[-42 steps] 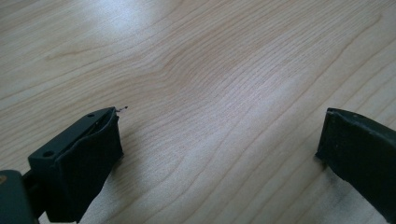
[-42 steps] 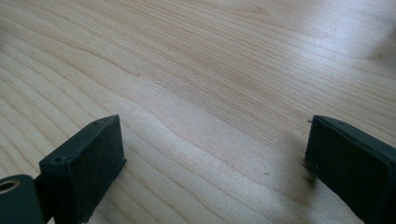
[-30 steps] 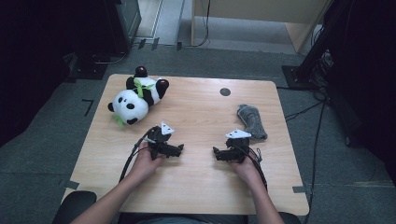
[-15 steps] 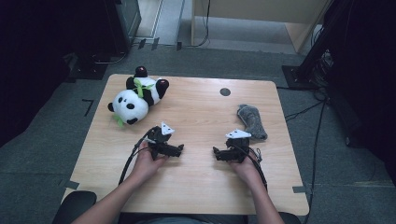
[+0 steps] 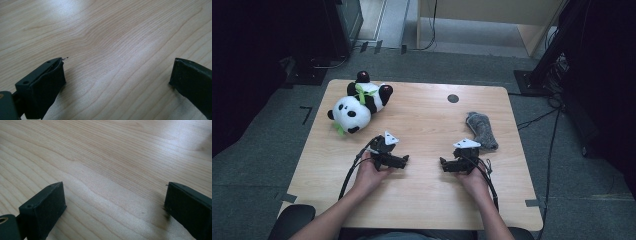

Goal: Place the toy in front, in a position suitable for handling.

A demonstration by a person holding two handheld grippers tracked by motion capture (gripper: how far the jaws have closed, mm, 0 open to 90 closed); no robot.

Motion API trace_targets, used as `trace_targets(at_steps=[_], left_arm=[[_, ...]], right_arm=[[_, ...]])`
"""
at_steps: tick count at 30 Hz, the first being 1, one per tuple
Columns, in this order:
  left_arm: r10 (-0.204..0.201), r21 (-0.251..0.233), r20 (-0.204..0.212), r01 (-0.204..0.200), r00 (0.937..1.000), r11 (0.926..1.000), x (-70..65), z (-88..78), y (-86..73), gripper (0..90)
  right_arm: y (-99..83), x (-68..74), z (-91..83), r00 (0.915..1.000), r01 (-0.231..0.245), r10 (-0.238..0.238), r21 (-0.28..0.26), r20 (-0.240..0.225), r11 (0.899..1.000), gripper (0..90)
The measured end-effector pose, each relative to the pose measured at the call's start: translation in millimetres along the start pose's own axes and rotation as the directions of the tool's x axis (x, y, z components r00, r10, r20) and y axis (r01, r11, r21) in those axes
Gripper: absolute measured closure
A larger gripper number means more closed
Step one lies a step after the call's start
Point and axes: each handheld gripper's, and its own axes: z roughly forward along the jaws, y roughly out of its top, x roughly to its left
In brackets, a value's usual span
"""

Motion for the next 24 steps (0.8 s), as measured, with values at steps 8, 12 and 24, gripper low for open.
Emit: trace_targets(at_steps=[8,12,24], left_arm=[[0.018,0.009,0.012,-0.018,0.9998,0.9998,2.0,-0.3,1.0,0.6],[0.013,0.002,-0.007,-0.013,0.9999,0.9999,2.0,-5.0,2.8,13.2],[0.008,0.018,0.066,-0.009,0.9978,0.9998,5.5,-15.0,11.3,15.2]], right_arm=[[3.6,1.2,-2.1,0.9998,-0.015,0.014,0.032,0.012,0.999,8.8],[5.1,-1.1,-5.4,0.9998,-0.02,0.02,0.027,-0.008,0.999,14.5],[21.2,1.9,-16.9,0.9993,0.014,-0.012,0.062,-0.034,0.998,23.4]])
